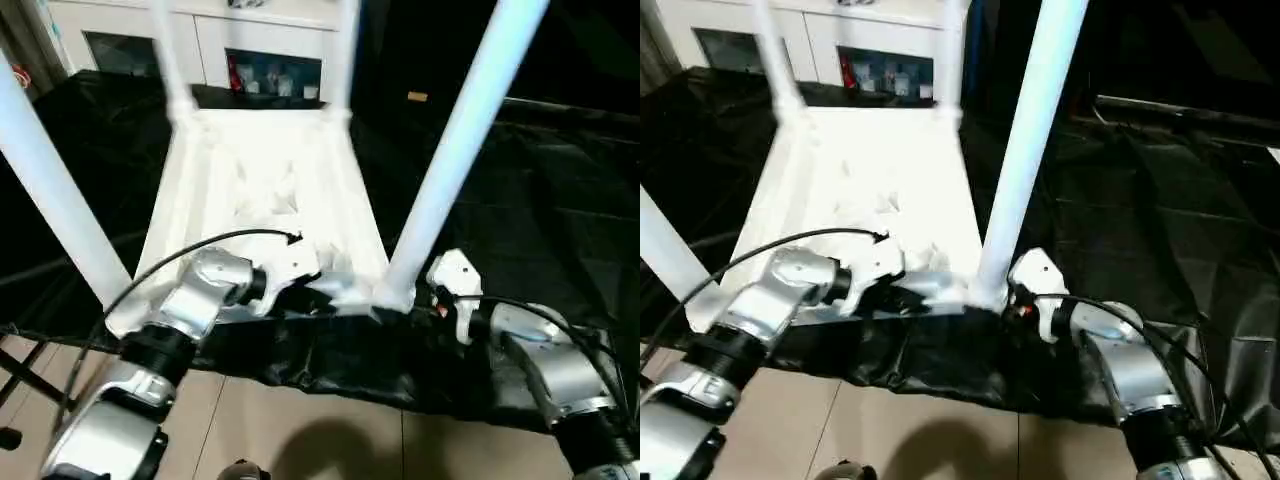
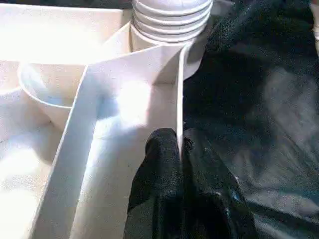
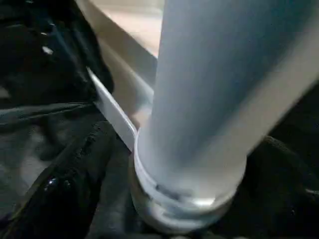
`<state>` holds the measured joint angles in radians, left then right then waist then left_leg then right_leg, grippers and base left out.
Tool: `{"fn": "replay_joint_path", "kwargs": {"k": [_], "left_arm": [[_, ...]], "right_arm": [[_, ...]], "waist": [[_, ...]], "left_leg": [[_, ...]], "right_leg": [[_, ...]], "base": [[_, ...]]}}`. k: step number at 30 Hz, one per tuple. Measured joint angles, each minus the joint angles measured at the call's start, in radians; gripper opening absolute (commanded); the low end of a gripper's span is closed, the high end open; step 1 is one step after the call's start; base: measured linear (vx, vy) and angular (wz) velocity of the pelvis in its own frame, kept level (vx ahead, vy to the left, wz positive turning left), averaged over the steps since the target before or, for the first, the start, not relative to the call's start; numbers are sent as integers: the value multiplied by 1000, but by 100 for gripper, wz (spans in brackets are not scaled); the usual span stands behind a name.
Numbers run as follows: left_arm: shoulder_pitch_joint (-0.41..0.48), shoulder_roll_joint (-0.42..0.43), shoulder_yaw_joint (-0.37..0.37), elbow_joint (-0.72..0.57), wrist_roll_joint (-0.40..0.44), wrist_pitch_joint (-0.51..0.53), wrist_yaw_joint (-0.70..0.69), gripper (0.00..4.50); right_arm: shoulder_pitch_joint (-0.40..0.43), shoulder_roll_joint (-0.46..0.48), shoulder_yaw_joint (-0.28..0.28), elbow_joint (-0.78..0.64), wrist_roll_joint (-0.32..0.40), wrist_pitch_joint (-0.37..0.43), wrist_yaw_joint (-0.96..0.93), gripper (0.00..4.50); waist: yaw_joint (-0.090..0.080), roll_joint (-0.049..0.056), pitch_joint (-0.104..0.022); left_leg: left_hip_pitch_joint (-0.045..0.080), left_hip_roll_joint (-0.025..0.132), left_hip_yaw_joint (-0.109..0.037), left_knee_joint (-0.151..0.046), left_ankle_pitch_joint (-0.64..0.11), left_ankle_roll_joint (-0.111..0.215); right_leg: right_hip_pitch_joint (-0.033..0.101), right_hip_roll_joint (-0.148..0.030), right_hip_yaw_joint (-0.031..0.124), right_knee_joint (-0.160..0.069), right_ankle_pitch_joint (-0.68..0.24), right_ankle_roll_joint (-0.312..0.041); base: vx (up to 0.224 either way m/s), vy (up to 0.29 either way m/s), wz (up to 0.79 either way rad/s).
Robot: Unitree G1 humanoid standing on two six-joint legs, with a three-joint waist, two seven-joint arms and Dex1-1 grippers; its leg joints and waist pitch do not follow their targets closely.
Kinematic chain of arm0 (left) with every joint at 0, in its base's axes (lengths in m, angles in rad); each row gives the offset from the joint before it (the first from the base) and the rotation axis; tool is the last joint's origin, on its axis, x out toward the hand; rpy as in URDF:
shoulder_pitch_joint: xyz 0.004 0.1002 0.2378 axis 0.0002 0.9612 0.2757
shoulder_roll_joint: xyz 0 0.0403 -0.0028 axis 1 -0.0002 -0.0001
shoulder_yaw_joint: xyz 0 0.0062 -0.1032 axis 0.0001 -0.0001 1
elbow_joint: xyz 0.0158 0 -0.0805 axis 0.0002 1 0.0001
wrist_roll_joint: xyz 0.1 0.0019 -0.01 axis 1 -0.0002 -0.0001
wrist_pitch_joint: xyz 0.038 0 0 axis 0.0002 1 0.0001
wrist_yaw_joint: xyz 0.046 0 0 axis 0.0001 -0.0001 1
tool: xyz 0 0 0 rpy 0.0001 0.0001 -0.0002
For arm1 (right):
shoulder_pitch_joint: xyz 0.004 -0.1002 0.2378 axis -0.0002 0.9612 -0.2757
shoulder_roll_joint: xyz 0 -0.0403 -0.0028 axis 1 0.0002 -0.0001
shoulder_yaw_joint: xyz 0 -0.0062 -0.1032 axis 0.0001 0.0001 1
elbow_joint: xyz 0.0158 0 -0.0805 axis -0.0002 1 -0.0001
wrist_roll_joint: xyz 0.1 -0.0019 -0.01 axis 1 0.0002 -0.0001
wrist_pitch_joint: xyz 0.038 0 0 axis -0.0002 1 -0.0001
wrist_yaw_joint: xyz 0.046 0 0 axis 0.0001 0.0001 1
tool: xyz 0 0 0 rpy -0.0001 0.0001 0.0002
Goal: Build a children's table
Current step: Rotate leg to tighten
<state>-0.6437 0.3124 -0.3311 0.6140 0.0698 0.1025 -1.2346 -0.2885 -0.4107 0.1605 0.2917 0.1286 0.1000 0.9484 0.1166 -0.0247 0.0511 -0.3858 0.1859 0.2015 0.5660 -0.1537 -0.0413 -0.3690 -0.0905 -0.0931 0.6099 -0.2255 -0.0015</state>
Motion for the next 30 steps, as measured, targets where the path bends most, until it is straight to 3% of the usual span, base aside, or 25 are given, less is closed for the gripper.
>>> {"fn": "replay_joint_path", "kwargs": {"k": [4,14,23,25,30], "left_arm": [[0,28,-9,-5,-11,-17,-68,0],[-2,50,-7,-4,-19,-24,-128,0],[-2,46,-5,-3,-17,-17,-128,0],[-5,30,3,6,-8,-7,-96,0],[-52,-79,30,82,38,39,125,0]], "right_arm": [[-10,-23,27,-5,21,1,73,406],[-27,-37,43,-2,25,7,141,312],[-25,-26,38,-2,31,21,144,274],[-18,-5,17,8,30,26,111,272],[-32,120,-88,96,6,34,-186,272]], "waist": [[-2,-1,1],[1,-8,4],[3,-9,4],[4,-10,4],[-7,-14,4]], "left_leg": [[0,0,0,0,0,0],[0,1,1,0,0,0],[0,1,1,0,0,0],[2,1,1,0,0,0],[4,0,1,2,0,0]], "right_leg": [[0,0,0,0,0,0],[-1,0,0,1,0,-1],[0,0,0,1,0,-1],[1,0,0,1,0,-1],[2,-1,0,2,2,-4]], "base": [[0,0,0],[0,0,0],[0,0,0],[0,0,0],[0,0,0]]}}
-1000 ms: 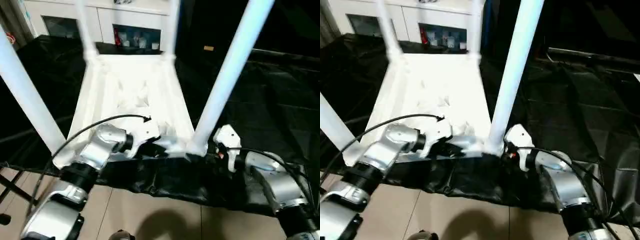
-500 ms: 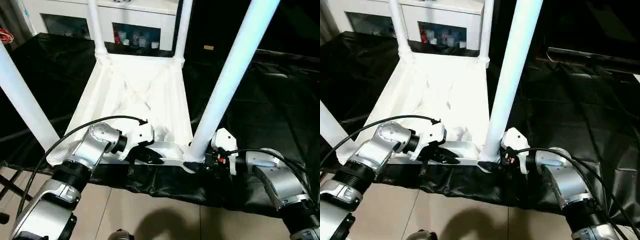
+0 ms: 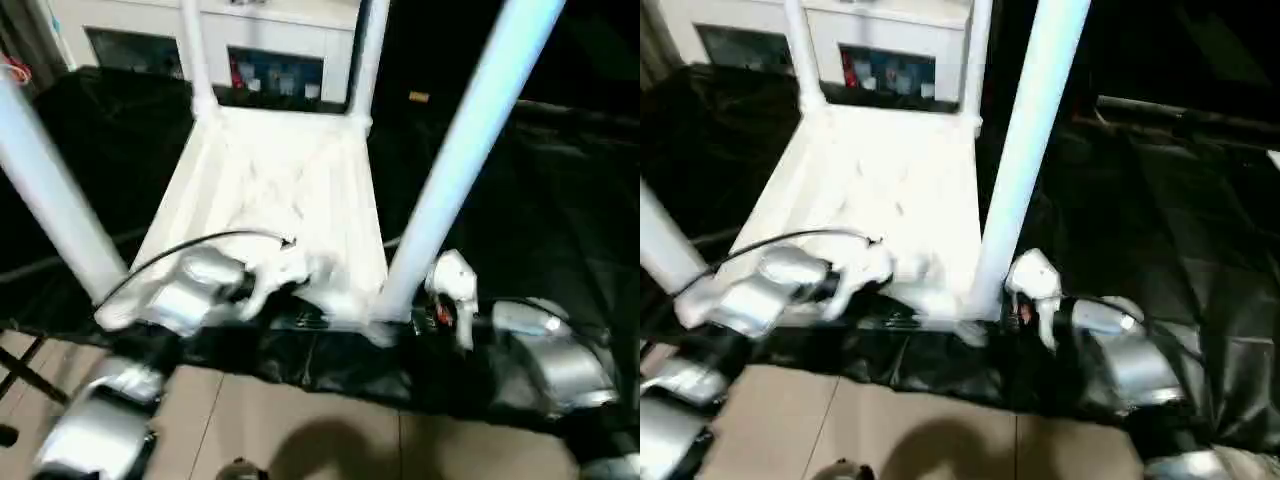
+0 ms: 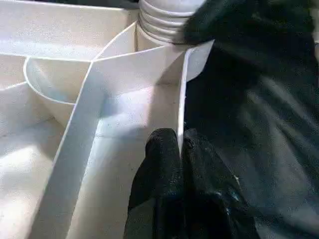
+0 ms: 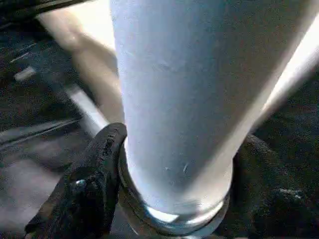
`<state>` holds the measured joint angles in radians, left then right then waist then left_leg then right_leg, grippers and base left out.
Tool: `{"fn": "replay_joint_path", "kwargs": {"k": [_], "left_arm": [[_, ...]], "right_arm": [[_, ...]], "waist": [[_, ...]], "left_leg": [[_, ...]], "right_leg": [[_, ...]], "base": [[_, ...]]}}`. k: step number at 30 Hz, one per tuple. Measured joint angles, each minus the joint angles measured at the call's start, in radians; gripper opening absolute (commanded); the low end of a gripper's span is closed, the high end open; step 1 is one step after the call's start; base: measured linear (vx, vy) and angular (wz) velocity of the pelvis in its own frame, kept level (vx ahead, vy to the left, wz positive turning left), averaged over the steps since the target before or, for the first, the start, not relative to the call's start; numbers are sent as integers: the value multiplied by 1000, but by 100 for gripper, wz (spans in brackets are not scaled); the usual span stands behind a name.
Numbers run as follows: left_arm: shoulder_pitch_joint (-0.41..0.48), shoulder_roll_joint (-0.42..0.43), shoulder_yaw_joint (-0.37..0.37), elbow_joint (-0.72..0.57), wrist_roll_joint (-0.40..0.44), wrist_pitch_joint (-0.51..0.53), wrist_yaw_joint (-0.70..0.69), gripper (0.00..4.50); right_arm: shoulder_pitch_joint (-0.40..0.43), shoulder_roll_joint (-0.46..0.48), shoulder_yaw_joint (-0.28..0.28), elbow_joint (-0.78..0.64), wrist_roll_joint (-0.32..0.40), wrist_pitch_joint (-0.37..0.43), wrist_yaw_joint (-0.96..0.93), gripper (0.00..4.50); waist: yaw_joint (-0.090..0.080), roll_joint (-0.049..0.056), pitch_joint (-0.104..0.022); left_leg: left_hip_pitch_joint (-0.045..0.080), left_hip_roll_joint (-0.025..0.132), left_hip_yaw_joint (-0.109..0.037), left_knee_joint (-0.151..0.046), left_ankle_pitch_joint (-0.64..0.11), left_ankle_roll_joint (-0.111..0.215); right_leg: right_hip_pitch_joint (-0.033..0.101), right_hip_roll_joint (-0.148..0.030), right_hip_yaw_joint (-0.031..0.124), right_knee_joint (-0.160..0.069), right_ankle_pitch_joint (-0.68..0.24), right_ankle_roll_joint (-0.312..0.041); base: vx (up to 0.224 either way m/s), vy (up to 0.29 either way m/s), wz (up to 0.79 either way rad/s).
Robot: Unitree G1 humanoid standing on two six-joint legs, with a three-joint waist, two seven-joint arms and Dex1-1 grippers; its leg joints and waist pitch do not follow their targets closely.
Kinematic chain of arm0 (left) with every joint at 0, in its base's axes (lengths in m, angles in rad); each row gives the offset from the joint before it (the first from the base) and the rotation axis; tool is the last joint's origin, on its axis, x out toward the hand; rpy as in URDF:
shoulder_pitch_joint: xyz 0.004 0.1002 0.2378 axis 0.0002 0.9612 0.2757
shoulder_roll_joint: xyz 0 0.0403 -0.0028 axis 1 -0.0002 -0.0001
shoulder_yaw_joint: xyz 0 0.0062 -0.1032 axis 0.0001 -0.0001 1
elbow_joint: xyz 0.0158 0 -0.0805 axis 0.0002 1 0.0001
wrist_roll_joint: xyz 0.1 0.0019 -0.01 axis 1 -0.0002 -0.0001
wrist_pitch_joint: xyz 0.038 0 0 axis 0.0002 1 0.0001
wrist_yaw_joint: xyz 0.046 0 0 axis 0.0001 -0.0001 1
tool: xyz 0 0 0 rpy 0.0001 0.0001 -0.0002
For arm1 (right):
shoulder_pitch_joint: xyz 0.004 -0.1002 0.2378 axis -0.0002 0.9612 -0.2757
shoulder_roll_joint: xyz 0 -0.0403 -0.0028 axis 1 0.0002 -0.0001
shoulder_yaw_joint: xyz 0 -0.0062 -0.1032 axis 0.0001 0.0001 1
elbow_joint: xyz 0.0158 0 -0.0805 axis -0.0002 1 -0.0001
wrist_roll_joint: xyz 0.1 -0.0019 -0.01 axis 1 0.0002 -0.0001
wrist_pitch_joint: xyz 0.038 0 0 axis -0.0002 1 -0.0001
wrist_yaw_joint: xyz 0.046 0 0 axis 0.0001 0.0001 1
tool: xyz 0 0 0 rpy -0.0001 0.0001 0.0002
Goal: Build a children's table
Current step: Rotate leg to tighten
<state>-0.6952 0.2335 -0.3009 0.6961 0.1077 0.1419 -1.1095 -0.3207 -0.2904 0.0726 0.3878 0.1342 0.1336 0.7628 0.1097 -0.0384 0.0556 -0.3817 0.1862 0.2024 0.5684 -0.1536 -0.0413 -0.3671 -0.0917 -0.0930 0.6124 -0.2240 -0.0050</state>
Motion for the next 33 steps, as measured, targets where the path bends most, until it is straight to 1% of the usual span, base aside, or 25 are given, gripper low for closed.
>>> {"fn": "replay_joint_path", "kwargs": {"k": [2,3,6,7,8,14,16,20,22,23,24,27,32,33], "left_arm": [[-16,-38,3,21,10,28,73,0],[-21,-56,8,28,15,42,109,0],[-26,-100,19,31,34,76,190,0],[-26,-106,21,31,36,78,200,0],[-26,-110,21,31,38,78,206,0],[-22,-113,25,25,42,77,198,0],[-18,-102,23,18,40,73,169,0],[-10,-81,21,3,35,56,125,0],[1,-48,19,-13,21,44,67,0],[3,-38,18,-16,18,36,42,0],[7,-24,14,-21,11,26,10,0],[11,-3,9,-27,1,4,-57,0],[19,32,6,-36,-15,-9,-141,0],[20,40,5,-37,-18,-10,-161,0]], "right_arm": [[-16,48,-32,22,-15,17,-105,272],[-30,67,-38,35,-24,27,-160,272],[-53,123,-70,63,-53,28,-285,272],[-57,131,-74,68,-56,27,-303,328],[-57,134,-76,70,-58,25,-311,328],[-48,141,-77,54,-57,20,-307,388],[-36,126,-73,37,-54,20,-261,408],[-29,88,-58,21,-53,20,-178,408],[-24,35,-21,4,-48,15,-90,408],[-23,21,-13,-1,-44,13,-54,408],[-21,-1,3,-12,-40,12,-10,408],[-10,-46,25,-33,-20,11,93,408],[-7,-102,57,-55,-10,9,231,408],[-7,-112,59,-58,-9,9,262,394]], "waist": [[-4,0,-1],[-8,0,-1],[-15,2,-2],[-17,3,-3],[-17,4,-3],[-17,8,-4],[-17,9,-4],[-17,11,-3],[-17,12,-2],[-17,12,-2],[-13,12,-2],[2,13,-2],[4,11,-1],[5,12,-1]], "left_leg": [[1,0,0,0,0,0],[1,0,0,0,0,0],[3,0,0,-1,0,0],[3,0,0,-1,0,0],[3,0,0,-1,0,0],[3,0,0,-3,0,0],[3,0,0,-4,0,0],[3,0,0,-5,0,0],[1,0,0,-6,0,0],[0,0,0,-6,0,0],[-1,0,0,-6,0,0],[-3,0,0,-4,0,0],[-3,0,1,-4,0,0],[-3,0,1,-4,0,0]], "right_leg": [[0,0,0,0,0,0],[0,0,0,-1,1,1],[0,0,0,-1,3,0],[0,0,1,-1,3,0],[0,0,0,-1,3,0],[0,0,0,-2,2,1],[0,0,0,-2,1,2],[-2,1,0,-2,1,3],[-3,1,0,-2,1,3],[-4,1,0,-2,1,3],[-5,1,0,-2,1,3],[-5,0,0,-3,1,3],[-5,0,0,-2,1,3],[-6,0,0,-2,1,3]], "base": [[0,0,0],[0,0,0],[0,0,0],[0,0,0],[0,0,0],[0,0,0],[0,0,0],[0,0,0],[0,0,0],[0,0,0],[0,0,0],[0,0,0],[0,0,0],[0,0,0]]}}
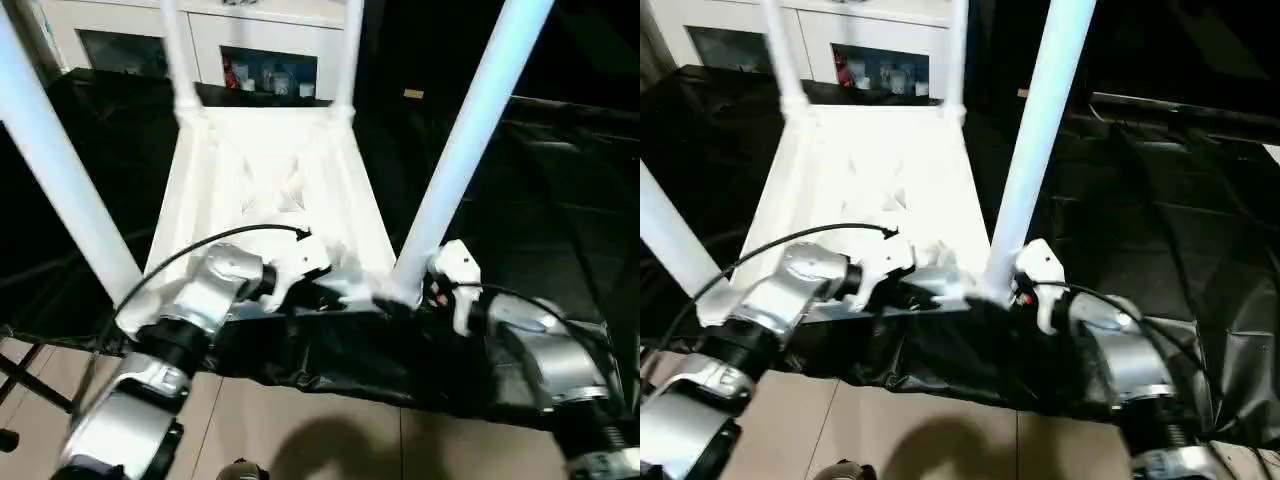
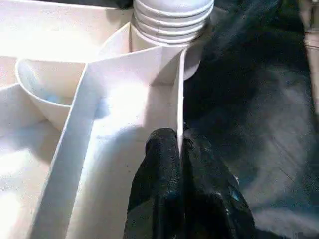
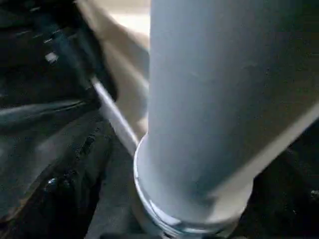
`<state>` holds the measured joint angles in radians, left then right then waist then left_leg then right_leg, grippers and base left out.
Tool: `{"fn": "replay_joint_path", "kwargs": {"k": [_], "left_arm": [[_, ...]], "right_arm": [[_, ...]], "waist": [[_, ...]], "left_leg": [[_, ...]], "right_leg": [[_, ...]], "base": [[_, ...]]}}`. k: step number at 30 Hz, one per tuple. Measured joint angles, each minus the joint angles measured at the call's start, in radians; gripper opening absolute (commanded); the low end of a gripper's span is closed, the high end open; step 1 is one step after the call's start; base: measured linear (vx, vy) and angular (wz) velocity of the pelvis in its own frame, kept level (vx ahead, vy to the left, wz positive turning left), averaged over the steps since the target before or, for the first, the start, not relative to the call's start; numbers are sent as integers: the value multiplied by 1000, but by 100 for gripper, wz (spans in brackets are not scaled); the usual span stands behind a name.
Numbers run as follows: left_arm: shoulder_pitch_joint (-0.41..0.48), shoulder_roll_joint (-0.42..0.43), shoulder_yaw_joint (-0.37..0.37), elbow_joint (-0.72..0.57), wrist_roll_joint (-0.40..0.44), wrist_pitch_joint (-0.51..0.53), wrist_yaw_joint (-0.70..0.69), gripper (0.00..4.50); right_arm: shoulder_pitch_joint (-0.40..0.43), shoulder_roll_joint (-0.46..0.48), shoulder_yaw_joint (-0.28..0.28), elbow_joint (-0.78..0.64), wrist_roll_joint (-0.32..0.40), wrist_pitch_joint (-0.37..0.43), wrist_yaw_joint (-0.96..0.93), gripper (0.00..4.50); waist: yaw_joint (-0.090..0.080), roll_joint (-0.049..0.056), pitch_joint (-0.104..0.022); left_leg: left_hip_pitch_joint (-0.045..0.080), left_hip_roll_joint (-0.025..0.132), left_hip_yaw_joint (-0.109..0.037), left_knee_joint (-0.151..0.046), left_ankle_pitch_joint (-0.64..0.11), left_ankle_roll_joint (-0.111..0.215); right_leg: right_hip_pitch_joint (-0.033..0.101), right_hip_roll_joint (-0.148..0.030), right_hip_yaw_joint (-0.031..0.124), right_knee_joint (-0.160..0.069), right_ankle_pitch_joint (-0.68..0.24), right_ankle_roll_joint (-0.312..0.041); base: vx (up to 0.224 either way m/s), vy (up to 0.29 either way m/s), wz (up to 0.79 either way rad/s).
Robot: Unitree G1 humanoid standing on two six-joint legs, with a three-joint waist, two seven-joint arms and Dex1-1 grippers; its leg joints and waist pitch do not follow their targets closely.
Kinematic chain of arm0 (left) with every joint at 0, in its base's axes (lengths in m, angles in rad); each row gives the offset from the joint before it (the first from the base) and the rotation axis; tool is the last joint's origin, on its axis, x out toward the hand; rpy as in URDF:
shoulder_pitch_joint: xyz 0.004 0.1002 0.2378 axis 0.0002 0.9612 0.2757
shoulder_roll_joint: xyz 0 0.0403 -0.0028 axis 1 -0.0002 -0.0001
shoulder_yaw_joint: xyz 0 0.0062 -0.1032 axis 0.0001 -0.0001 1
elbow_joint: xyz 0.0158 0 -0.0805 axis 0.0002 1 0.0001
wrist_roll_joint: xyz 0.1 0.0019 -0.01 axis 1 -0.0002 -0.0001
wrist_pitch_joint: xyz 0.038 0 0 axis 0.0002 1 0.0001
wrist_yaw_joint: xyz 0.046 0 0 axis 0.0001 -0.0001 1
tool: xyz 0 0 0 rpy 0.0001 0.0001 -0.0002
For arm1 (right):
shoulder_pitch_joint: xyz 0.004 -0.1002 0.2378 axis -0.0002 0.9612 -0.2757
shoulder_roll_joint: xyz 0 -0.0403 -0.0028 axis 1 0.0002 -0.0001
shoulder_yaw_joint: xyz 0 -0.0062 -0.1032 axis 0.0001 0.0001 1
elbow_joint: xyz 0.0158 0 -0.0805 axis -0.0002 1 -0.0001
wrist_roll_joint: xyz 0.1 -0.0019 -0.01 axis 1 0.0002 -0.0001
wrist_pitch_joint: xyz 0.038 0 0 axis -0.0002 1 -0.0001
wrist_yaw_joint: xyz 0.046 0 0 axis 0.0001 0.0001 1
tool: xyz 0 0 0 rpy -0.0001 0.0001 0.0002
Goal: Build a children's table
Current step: Rotate leg to tighten
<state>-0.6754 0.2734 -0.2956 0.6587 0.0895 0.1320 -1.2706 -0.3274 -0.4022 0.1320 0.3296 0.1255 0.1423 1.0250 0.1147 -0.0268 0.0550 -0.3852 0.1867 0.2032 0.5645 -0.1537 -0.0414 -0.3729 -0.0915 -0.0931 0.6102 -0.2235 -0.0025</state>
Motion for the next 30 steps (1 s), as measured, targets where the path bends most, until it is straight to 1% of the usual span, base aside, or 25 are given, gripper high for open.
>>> {"fn": "replay_joint_path", "kwargs": {"k": [1,4,6,7,8,11,12,15,18,20,23,24,25,27,29,30], "left_arm": [[1,8,-2,-1,-4,-1,-16,0],[2,36,-15,-6,-14,-17,-80,0],[3,43,-17,-6,-16,-25,-104,0],[3,46,-17,-6,-16,-28,-111,0],[4,49,-17,-6,-16,-30,-116,0],[4,57,-17,-8,-17,-31,-138,0],[4,61,-17,-8,-18,-31,-145,0],[4,67,-17,-9,-20,-33,-157,0],[5,68,-17,-9,-20,-35,-158,0],[5,66,-17,-8,-20,-35,-146,0],[5,45,3,3,-11,-29,-60,0],[3,23,22,10,6,-19,9,0],[-2,8,28,16,17,-3,52,0],[-5,-32,35,16,27,29,132,0],[-8,-56,37,16,38,48,181,0],[-8,-70,41,16,46,59,216,0]], "right_arm": [[0,-10,5,-3,1,0,22,384],[-1,-41,34,-15,16,-1,92,376],[-1,-45,41,-16,23,-2,118,341],[-1,-45,42,-16,24,-2,122,341],[-1,-45,42,-16,24,-2,123,331],[-1,-47,48,-22,25,-1,140,331],[-1,-47,52,-24,27,0,142,305],[2,-43,55,-34,28,3,147,299],[2,-42,55,-34,27,3,149,278],[6,-33,51,-33,27,3,137,274],[13,23,8,-7,19,2,24,270],[8,77,-26,23,8,2,-78,270],[1,113,-48,42,-2,2,-152,270],[-18,158,-77,75,-15,6,-275,270],[-24,178,-87,85,-20,9,-342,270],[-30,210,-100,96,-27,12,-404,270]], "waist": [[0,0,0],[0,-2,1],[1,-3,2],[1,-3,2],[1,-4,2],[1,-6,3],[1,-6,4],[1,-7,4],[1,-7,4],[2,-7,4],[-3,-7,5],[-7,-8,5],[-15,-8,5],[-26,-7,5],[-27,-6,6],[-28,-6,6]], "left_leg": [[0,0,0,0,0,0],[0,0,0,0,0,0],[0,0,0,0,0,0],[0,0,0,0,0,0],[0,0,0,0,0,0],[0,0,0,0,0,0],[0,0,0,0,0,0],[0,0,0,0,0,0],[0,0,0,0,0,0],[0,0,0,0,0,0],[2,0,0,0,0,0],[3,1,0,0,0,0],[3,1,0,0,0,0],[4,0,0,0,0,0],[6,0,0,0,0,-1],[8,0,0,-1,0,-1]], "right_leg": [[0,0,0,0,0,0],[0,0,0,0,0,0],[0,0,0,0,0,0],[0,0,0,0,0,0],[0,0,0,0,0,0],[0,0,0,0,0,0],[0,0,0,0,0,0],[0,0,0,0,0,0],[0,0,0,0,0,-1],[0,0,0,0,0,-1],[0,0,0,1,1,-2],[0,0,0,1,2,-4],[0,0,0,1,2,-5],[-1,-1,0,0,3,-5],[-1,-1,1,-1,1,-1],[0,-1,1,0,1,-1]], "base": [[0,0,0],[0,0,0],[0,0,0],[0,0,0],[0,0,0],[0,0,0],[0,0,0],[0,0,0],[0,0,0],[0,0,0],[0,0,0],[0,0,0],[0,0,0],[0,0,0],[0,0,0],[0,0,0]]}}
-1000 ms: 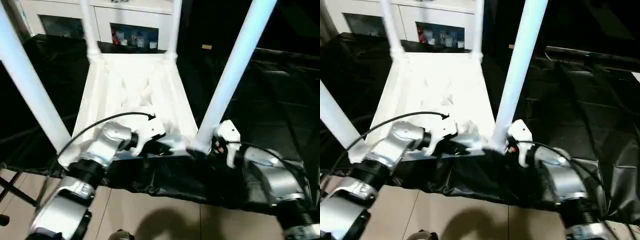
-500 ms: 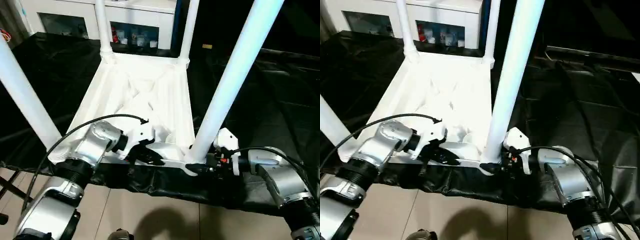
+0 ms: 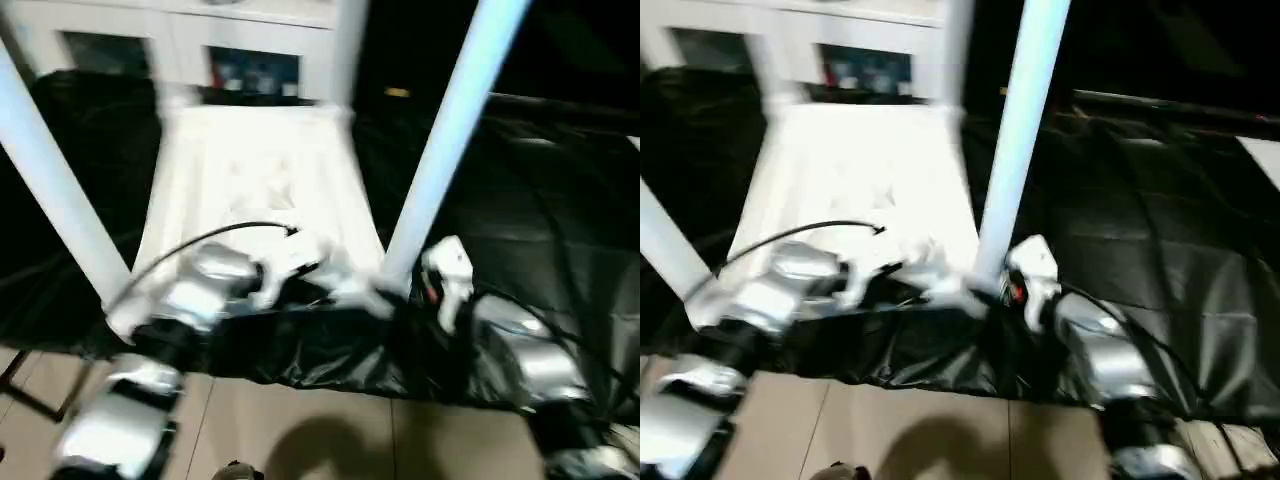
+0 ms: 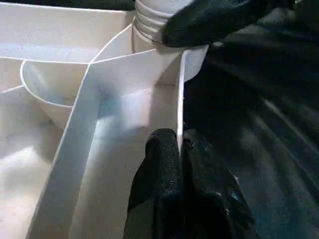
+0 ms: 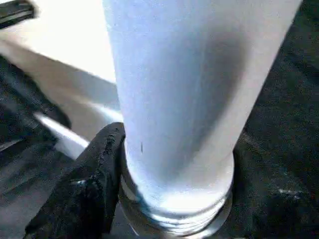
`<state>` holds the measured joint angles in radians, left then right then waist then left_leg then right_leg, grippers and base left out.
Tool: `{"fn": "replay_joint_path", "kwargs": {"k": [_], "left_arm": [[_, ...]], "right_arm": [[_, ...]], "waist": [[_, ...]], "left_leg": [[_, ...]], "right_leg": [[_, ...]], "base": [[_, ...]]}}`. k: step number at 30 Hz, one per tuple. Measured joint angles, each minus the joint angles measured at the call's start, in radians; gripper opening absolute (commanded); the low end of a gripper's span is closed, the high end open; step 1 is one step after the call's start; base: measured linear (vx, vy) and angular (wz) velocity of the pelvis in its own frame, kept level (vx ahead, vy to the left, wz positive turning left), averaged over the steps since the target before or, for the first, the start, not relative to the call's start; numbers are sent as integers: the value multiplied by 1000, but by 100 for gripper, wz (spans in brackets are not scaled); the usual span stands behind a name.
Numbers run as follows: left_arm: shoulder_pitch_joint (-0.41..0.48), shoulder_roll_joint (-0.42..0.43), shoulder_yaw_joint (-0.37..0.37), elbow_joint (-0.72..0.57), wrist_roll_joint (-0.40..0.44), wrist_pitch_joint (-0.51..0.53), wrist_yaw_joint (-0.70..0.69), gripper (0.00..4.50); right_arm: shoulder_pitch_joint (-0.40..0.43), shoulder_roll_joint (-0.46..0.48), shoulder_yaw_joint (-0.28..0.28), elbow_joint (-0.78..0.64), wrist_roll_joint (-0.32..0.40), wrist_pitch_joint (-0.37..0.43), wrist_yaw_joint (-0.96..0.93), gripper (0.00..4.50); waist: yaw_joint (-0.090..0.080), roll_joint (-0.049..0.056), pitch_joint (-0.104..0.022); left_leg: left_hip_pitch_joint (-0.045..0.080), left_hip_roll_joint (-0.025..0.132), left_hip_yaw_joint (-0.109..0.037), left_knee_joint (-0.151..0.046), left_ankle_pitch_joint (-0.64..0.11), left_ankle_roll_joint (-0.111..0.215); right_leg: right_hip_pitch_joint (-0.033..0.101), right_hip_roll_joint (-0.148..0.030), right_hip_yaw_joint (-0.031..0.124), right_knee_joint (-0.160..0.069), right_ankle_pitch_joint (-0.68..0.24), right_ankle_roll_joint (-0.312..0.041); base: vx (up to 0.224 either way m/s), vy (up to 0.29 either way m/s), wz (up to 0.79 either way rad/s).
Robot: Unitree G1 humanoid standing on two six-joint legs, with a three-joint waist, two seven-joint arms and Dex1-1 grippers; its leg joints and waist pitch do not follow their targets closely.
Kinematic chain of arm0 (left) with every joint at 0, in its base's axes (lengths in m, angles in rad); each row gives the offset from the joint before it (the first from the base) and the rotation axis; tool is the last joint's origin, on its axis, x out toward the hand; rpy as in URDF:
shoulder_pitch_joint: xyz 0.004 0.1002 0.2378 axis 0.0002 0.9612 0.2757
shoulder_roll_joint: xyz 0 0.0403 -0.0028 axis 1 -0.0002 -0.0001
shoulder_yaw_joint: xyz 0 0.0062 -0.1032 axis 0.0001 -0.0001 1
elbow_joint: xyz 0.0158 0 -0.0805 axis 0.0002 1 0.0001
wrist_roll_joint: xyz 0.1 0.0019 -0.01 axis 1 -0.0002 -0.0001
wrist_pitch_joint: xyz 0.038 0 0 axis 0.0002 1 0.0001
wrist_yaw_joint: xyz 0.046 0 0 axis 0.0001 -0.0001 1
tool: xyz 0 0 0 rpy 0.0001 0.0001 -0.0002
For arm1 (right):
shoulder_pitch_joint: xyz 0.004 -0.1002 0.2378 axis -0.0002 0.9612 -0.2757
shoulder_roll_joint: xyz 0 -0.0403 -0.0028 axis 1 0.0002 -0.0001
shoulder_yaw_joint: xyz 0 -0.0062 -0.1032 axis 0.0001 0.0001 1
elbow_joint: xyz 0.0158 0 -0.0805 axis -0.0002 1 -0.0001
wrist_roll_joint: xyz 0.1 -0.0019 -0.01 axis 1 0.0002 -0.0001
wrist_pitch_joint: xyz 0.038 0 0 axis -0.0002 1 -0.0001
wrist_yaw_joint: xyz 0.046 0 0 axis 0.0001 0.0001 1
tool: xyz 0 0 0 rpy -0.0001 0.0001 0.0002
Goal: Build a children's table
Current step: Rotate leg to tighten
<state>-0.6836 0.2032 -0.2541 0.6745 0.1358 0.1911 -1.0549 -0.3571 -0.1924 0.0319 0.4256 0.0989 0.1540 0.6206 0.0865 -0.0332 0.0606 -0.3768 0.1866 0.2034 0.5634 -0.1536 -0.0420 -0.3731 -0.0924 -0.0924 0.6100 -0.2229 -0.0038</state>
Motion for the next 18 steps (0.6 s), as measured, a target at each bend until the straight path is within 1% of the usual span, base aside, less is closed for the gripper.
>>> {"fn": "replay_joint_path", "kwargs": {"k": [2,3,4,7,10,11,12,14,17,18], "left_arm": [[-1,-21,4,0,8,15,50,0],[-2,-38,4,-2,14,29,79,0],[-1,-47,4,-4,17,32,94,0],[6,-55,0,-21,21,34,107,0],[12,-55,-3,-34,22,34,97,0],[13,-55,-4,-36,22,33,96,0],[16,-53,-7,-44,22,31,91,0],[24,-45,-7,-59,22,28,73,0],[33,-13,-11,-78,13,18,10,0],[37,7,-18,-85,7,4,-32,0]], "right_arm": [[-19,37,-17,20,-17,4,-85,270],[-25,53,-26,29,-22,5,-125,325],[-26,63,-35,32,-26,3,-148,339],[-24,76,-43,29,-27,-5,-164,349],[-16,77,-45,15,-27,-5,-163,390],[-14,77,-45,12,-27,-5,-160,390],[-7,70,-41,1,-27,-6,-144,408],[7,48,-29,-18,-28,-11,-104,408],[24,-20,12,-47,-27,-13,9,408],[34,-49,29,-65,-25,-13,66,408]], "waist": [[-1,1,0],[0,1,0],[1,2,0],[2,4,-1],[3,6,-1],[3,6,-1],[4,7,0],[4,9,1],[5,9,1],[7,9,1]], "left_leg": [[3,0,0,-1,0,0],[4,0,-1,-2,0,-1],[5,0,-1,-2,0,-1],[5,-1,-1,-5,0,-1],[5,-1,-1,-7,0,-1],[6,-1,-1,-8,0,-1],[5,-1,-1,-8,0,-1],[5,-1,-1,-8,0,-1],[4,-1,-1,-9,0,-2],[4,-1,-1,-10,0,-2]], "right_leg": [[0,0,0,0,0,0],[0,0,0,0,0,0],[0,0,0,0,0,0],[0,0,1,0,0,0],[0,0,1,-1,2,-3],[0,0,1,-1,2,-3],[-1,0,1,-1,2,-3],[-1,0,1,-1,2,-2],[-1,0,1,-1,1,-1],[-1,0,1,-1,0,0]], "base": [[0,0,0],[0,0,0],[0,0,0],[0,0,0],[0,0,0],[0,0,0],[0,0,0],[0,0,0],[0,0,0],[0,0,0]]}}
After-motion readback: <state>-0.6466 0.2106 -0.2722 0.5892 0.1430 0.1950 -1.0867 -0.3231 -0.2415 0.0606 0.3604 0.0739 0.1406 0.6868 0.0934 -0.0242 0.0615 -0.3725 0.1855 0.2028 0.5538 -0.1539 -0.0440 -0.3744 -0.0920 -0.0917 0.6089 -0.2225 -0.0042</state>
